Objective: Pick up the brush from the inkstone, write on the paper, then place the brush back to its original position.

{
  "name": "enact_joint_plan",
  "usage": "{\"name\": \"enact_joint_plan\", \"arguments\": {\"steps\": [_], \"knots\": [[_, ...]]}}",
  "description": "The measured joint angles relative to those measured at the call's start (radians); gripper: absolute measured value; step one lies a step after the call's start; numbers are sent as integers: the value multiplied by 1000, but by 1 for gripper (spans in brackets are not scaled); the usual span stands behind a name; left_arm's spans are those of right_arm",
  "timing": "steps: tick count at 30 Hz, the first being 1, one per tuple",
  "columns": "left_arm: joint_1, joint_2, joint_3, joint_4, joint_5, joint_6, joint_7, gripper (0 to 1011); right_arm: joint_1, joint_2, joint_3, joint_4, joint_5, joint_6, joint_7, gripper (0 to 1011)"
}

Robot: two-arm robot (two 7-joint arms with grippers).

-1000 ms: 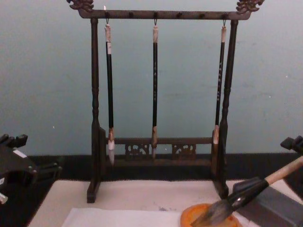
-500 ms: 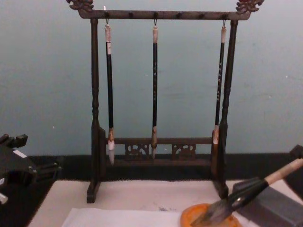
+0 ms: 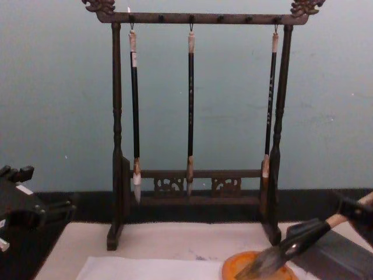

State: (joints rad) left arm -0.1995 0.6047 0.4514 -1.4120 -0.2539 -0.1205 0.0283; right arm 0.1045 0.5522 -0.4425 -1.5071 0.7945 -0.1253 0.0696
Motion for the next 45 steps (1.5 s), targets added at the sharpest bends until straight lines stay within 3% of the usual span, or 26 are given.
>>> {"name": "enact_joint_plan", "arguments": {"steps": [1, 4, 7, 8, 9, 11, 15, 18, 45], "knots": [[0, 0, 0, 0, 0, 0, 0, 1010, 8, 5, -20, -4, -71, -9, -29, 1000], [0, 0, 0, 0, 0, 0, 0, 1010, 21, 11, -50, -6, -177, -17, -73, 1000], [0, 0, 0, 0, 0, 0, 0, 1010, 42, 17, -92, -2, -335, -17, -141, 1000], [0, 0, 0, 0, 0, 0, 0, 1010, 42, 17, -92, -2, -335, -17, -141, 1000], [0, 0, 0, 0, 0, 0, 0, 1010, 49, 18, -105, 2, -392, -13, -165, 1000], [0, 0, 0, 0, 0, 0, 0, 1010, 57, 19, -121, 6, -460, -4, -198, 1000], [0, 0, 0, 0, 0, 0, 0, 1010, 64, 19, -136, 11, -539, 7, -231, 1000], [0, 0, 0, 0, 0, 0, 0, 1010, 67, 18, -141, 14, -575, 13, -243, 1000], [0, 0, 0, 0, 0, 0, 0, 1010, 65, 18, -138, 13, -556, 12, -237, 1000]]}}
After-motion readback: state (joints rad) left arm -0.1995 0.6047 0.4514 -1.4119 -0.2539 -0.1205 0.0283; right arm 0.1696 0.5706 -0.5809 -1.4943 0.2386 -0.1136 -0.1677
